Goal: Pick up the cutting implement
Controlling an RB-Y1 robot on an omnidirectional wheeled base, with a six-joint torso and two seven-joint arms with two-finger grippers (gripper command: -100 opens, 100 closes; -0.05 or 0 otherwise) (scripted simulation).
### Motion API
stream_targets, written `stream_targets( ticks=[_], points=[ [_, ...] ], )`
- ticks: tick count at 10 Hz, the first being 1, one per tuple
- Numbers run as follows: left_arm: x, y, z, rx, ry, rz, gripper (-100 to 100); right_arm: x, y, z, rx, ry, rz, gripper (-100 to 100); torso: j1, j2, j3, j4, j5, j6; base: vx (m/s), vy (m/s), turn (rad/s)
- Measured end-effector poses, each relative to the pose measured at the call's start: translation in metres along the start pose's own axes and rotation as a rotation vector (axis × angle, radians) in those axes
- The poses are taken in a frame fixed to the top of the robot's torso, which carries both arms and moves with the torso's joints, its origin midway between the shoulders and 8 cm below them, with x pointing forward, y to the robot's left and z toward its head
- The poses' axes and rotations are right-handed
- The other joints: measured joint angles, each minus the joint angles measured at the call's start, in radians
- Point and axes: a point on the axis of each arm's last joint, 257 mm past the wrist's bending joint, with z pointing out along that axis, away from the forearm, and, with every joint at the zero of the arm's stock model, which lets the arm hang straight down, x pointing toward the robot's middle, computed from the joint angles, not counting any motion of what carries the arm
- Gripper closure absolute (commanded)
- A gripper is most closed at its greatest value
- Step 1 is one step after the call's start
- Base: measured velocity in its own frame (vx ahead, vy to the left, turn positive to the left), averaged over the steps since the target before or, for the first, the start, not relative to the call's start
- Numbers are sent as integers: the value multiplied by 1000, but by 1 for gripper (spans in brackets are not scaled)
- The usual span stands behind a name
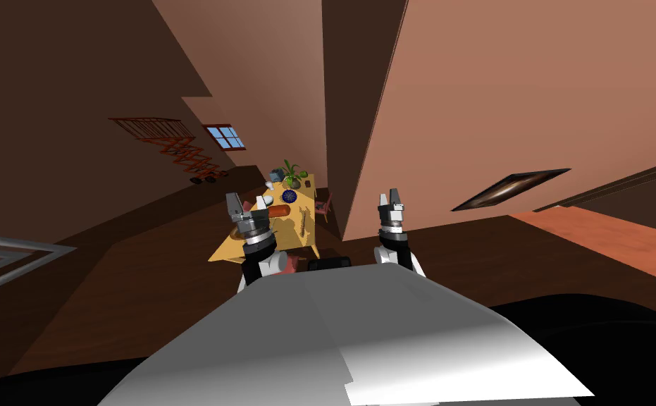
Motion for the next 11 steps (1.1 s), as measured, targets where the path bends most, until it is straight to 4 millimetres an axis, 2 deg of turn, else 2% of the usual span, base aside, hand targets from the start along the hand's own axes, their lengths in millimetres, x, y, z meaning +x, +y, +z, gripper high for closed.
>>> stream_targets(
  ticks=[2, 5, 11],
  points=[
    [7, 2, 0, -6, 55, 17, -100, 0, 0, 0, 0, 0, 0, 0, -5, 0, 0, 0, -1, 0, -3, -114, -2],
    [22, 14, -5, -36, 156, 53, -100, 0, 0, 0, 0, 0, 0, 0, -12, -1, -1, 0, -3, 0, 9, -183, -19],
    [54, 79, -39, -189, 385, 166, -100, 0, 0, 0, 0, 0, 0, 0, -14, -3, -1, -1, -3, 0, 29, -178, -47]
  ],
)
